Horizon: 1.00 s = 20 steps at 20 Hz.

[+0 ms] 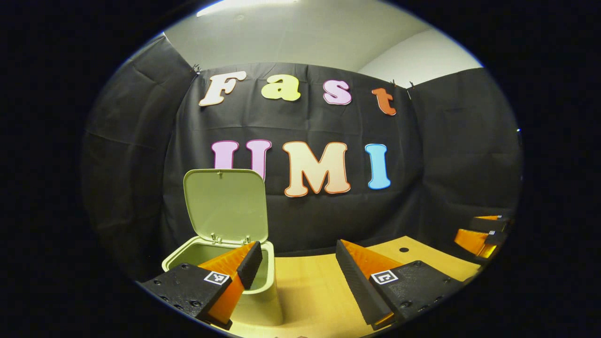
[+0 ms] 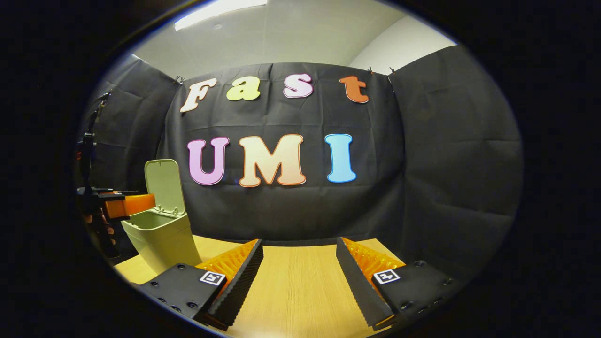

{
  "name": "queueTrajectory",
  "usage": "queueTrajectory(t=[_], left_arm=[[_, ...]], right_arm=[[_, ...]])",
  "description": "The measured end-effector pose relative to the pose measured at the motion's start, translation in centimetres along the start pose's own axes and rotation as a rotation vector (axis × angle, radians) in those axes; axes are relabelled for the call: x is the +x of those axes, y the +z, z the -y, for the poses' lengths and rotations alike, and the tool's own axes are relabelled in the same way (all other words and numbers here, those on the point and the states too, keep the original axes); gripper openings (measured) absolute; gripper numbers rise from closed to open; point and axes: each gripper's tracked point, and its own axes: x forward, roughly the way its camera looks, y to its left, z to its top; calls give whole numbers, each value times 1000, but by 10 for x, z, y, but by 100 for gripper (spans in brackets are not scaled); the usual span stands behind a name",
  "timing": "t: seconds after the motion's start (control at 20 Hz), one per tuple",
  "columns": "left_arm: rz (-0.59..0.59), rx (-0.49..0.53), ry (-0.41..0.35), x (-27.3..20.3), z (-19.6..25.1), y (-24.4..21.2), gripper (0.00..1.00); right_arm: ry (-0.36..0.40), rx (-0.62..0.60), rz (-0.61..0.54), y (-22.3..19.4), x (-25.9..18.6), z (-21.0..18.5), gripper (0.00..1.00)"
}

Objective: Press the lid of the desktop garbage bin to open it, pick up the crumpled paper on the desktop and throw it into the bin, then pick up the pop can on the desktop and drop it into the bin, and finally close the garbage bin lid.

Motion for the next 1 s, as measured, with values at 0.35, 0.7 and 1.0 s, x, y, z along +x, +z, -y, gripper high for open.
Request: queueTrajectory(t=[0.35, 0.7, 1.0], left_arm=[[39, -83, 51, 17, -35, 55, 92], [88, -15, 122, 63, -107, 102, 88], [112, 33, 125, 107, -144, 131, 87]], right_arm=[[-3, -1, 12, 4, -6, 3, 98], [-36, 7, 31, 11, -11, 4, 98], [-71, 2, 52, 25, -15, 6, 98]])
